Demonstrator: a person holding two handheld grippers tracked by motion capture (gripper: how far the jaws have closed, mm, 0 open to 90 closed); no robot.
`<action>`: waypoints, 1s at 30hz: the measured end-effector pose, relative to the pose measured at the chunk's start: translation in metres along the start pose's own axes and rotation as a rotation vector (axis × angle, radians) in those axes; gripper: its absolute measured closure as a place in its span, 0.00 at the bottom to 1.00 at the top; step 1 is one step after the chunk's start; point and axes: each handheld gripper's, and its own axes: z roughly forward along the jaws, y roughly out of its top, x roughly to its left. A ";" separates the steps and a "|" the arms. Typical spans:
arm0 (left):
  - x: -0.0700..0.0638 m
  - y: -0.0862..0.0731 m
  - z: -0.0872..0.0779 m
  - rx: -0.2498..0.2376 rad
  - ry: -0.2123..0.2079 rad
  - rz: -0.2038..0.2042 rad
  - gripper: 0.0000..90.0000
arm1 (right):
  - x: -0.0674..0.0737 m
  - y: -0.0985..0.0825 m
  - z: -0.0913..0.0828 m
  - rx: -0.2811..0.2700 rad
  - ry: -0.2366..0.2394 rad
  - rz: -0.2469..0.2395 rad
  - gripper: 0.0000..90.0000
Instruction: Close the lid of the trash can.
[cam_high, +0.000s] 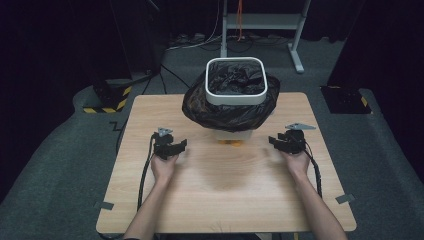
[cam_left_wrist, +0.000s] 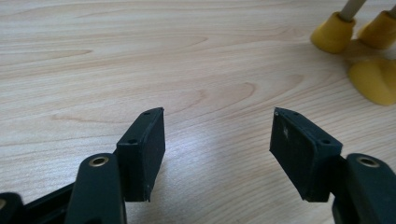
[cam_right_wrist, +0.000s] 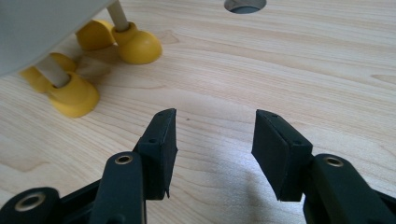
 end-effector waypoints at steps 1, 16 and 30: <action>0.000 0.000 0.001 -0.001 0.000 -0.006 0.40 | 0.000 0.000 0.001 0.002 -0.005 0.002 0.55; 0.001 -0.002 0.008 0.023 0.040 0.016 0.39 | 0.003 -0.005 0.012 0.041 -0.061 -0.043 0.55; -0.003 -0.001 0.012 0.050 0.071 0.051 0.38 | -0.001 -0.010 0.018 0.056 -0.062 -0.023 0.52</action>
